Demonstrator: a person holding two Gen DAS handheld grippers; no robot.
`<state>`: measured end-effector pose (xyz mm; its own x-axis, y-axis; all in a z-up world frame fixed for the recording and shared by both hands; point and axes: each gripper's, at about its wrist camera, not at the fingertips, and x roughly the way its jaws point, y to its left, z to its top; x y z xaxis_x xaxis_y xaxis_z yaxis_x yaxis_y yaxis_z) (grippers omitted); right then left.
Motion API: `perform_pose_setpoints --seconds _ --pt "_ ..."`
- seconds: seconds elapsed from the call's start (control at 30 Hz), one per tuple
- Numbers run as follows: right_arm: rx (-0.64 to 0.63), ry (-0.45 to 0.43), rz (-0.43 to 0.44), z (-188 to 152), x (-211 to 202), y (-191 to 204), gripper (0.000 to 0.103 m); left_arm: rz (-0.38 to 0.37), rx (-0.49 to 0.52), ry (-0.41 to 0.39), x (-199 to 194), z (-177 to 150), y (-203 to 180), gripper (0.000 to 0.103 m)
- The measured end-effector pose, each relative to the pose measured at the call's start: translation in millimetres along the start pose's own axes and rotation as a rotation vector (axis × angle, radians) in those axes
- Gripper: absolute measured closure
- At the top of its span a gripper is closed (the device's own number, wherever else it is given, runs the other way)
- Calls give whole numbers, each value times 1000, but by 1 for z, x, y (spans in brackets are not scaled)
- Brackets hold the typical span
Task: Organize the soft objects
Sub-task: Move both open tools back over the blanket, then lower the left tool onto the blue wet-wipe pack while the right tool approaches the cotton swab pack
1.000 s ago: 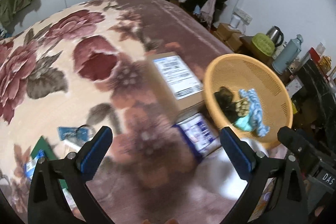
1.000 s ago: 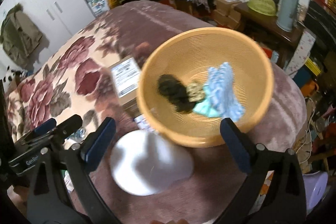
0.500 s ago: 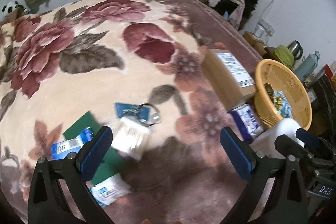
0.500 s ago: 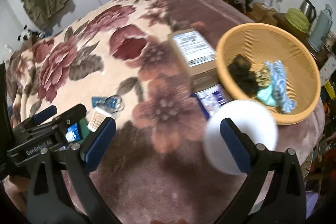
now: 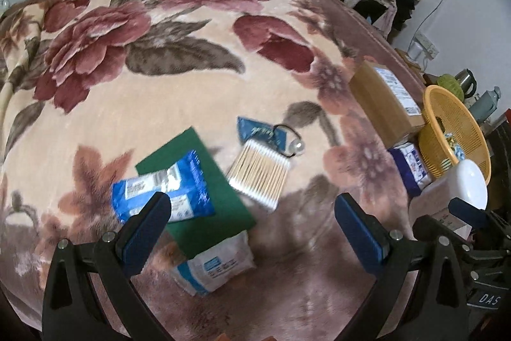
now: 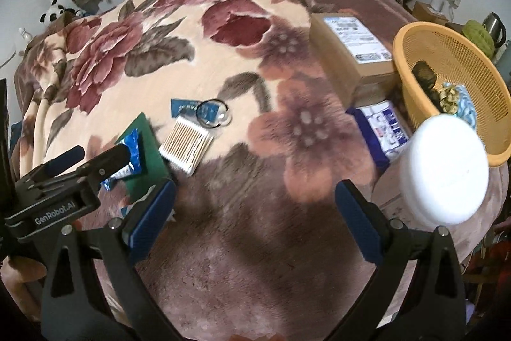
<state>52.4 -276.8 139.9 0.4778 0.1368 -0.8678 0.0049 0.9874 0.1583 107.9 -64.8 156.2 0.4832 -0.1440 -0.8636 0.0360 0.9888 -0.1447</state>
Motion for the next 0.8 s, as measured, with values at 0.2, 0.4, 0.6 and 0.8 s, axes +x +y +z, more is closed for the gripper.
perform_pose_setpoints --seconds 0.2,0.4,0.6,0.8 --pt "10 39 5 -15 12 7 2 11 -26 27 6 -16 16 1" --pt "4 70 11 -27 19 12 2 24 -36 40 8 -24 25 1" --pt "1 86 9 -33 24 15 2 28 -38 44 7 -28 31 1" --pt "-6 99 13 -37 28 20 2 33 -43 46 7 -31 41 1"
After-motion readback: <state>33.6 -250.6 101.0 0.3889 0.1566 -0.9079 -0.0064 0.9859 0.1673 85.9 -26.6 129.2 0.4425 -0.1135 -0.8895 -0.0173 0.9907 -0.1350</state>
